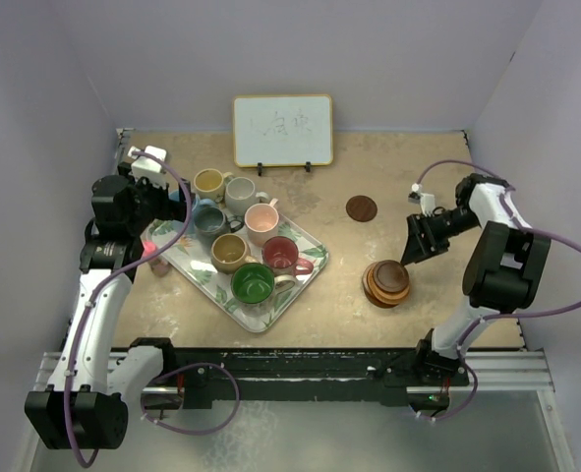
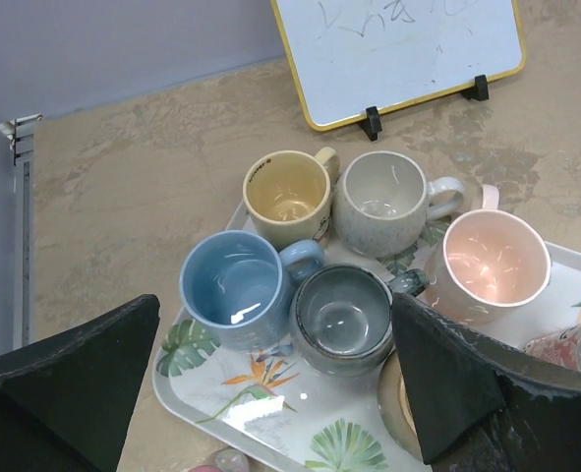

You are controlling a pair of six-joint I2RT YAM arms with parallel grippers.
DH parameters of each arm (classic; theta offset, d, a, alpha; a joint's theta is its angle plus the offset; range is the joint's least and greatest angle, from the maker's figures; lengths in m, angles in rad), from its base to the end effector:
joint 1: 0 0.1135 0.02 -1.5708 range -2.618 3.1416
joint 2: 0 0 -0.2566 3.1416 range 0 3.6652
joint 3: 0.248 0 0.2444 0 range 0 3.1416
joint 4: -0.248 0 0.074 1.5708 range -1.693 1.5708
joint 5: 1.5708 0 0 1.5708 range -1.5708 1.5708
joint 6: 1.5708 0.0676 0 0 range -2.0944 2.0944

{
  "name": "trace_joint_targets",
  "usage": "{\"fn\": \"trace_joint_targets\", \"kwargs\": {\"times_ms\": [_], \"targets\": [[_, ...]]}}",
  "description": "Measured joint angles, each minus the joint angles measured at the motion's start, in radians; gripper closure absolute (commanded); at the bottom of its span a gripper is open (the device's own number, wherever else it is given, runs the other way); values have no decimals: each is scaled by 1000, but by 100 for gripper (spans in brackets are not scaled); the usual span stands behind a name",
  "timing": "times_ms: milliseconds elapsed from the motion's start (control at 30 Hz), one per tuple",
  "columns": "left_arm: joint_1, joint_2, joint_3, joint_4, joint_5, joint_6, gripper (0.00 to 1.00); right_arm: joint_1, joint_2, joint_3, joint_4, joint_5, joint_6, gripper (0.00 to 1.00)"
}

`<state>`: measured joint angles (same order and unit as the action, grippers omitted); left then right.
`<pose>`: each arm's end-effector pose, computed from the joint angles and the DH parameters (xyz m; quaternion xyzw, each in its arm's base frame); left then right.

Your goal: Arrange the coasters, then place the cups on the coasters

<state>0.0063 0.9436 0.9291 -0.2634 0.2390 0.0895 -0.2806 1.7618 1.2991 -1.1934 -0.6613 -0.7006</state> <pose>0.2416 -0.0145 0.3395 0.1047 0.7889 -0.0664 0.6019 0.2965 -0.0423 0.1865 -0.1834 0.9271 0.3051 0.1173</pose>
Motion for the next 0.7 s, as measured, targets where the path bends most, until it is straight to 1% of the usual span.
{"fn": "trace_joint_targets", "kwargs": {"times_ms": [200, 367, 600, 700], "targets": [[0, 0, 0, 0, 6, 0, 2, 0, -6, -64, 18, 26, -32, 34], [0, 0, 0, 1, 12, 0, 2, 0, 12, -77, 39, 27, -33, 38], [0, 0, -2, 2, 12, 0, 2, 6, 51, -84, 72, 24, -32, 46], [0, 1, -4, 7, 12, 0, 2, 11, 63, -85, 77, 23, -32, 51]]}}
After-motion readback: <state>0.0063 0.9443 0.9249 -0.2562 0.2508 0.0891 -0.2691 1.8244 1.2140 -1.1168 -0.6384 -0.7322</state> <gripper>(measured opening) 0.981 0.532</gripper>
